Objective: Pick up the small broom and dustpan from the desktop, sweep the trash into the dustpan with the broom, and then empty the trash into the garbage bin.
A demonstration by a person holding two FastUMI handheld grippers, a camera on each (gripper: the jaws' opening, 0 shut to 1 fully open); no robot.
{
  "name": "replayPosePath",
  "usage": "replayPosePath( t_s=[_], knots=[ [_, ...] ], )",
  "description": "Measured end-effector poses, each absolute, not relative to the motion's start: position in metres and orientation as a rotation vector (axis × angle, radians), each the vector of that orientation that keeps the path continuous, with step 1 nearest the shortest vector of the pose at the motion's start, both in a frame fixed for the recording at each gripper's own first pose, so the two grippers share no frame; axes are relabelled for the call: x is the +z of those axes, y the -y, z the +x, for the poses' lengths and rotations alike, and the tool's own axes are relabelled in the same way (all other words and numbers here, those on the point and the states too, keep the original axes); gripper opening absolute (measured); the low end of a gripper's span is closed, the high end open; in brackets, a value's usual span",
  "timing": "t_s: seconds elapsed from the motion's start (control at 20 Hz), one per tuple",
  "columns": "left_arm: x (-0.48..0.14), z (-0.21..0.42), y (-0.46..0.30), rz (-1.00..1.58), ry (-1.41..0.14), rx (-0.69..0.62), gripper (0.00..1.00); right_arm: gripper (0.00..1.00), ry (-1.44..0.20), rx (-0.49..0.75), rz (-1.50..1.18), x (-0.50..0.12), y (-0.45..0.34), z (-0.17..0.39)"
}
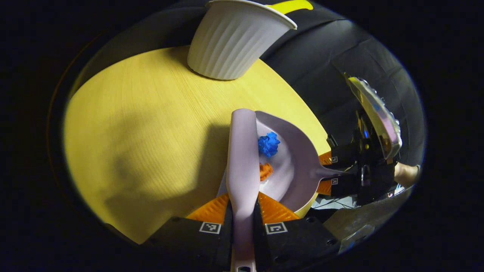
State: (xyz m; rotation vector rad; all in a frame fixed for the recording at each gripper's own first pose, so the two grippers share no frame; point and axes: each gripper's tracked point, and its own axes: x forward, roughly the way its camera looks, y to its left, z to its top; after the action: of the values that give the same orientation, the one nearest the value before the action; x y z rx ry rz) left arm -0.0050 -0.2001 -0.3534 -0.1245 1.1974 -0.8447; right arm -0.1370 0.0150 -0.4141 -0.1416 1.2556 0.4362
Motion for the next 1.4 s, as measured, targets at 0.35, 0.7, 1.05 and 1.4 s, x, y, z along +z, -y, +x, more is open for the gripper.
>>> replayPosePath(
  t_s=[0.35, 0.7, 1.05, 1.4],
  knots=[
    [-0.355, -0.019, 0.189, -0.060, -1.036, -0.642, 0.28, 0.36, -1.210, 0.333, -0.033, -0.385, -0.014, -0.134],
    [-0.386, -0.033, 0.185, -0.062, -1.012, -0.520, 0.28, 0.37, -1.188, 0.206, -0.015, -0.318, 0.033, -0.116],
    [-0.404, -0.047, 0.158, -0.056, -1.027, -0.487, 0.28, 0.37, -1.160, 0.126, 0.024, -0.224, 0.094, -0.069],
    [-0.413, -0.057, 0.155, -0.064, -1.028, -0.498, 0.27, 0.37, -1.136, 0.027, 0.019, -0.171, 0.163, 0.000]
  ],
)
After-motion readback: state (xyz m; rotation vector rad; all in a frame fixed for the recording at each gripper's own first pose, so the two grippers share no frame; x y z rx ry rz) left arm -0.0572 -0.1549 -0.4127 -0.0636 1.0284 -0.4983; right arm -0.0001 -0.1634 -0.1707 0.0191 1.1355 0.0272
